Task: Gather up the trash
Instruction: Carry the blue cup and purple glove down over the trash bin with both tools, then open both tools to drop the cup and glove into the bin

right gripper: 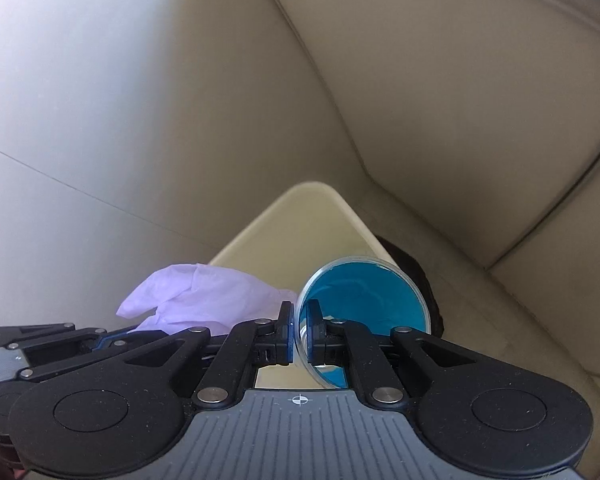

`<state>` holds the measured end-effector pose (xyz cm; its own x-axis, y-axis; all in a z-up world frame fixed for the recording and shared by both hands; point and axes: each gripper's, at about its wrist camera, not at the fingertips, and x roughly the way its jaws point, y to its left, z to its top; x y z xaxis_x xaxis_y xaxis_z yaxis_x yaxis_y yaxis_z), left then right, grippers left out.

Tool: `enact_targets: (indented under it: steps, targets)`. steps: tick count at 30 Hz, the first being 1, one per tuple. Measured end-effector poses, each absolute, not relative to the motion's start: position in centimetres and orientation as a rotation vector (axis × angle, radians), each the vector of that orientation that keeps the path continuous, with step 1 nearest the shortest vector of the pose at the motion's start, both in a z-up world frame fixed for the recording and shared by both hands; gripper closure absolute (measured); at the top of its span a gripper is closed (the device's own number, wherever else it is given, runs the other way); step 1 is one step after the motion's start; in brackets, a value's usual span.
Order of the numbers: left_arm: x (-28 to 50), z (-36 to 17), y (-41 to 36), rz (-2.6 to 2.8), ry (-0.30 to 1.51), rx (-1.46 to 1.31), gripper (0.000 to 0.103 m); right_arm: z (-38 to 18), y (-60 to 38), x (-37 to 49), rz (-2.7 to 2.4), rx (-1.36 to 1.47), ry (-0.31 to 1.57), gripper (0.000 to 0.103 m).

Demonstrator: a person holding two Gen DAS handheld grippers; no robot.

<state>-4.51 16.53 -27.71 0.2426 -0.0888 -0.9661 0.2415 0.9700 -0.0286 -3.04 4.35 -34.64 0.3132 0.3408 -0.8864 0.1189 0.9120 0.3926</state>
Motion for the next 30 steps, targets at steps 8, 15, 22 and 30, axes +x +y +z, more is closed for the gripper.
enact_targets:
  steps: [8, 15, 22, 30]
  targets:
    - [-3.7, -30.2, 16.4, -0.173, 1.345, 0.133, 0.102, -38.1, 4.0, -2.0, 0.096, 0.488, 1.295, 0.097]
    - [-5.3, -31.1, 15.9, -0.166, 1.357, 0.162, 0.102, -38.3, 4.6, -1.1, 0.080, 0.494, 1.313, 0.097]
    - [-5.1, -31.9, 15.7, -0.177, 1.355, 0.172, 0.099, -37.5, 4.7, -1.2, 0.074, 0.509, 1.311, 0.091]
    - [-5.7, -32.1, 15.5, -0.197, 1.340, 0.203, 0.050, -37.5, 3.8, -1.4, 0.045, 0.569, 1.314, 0.060]
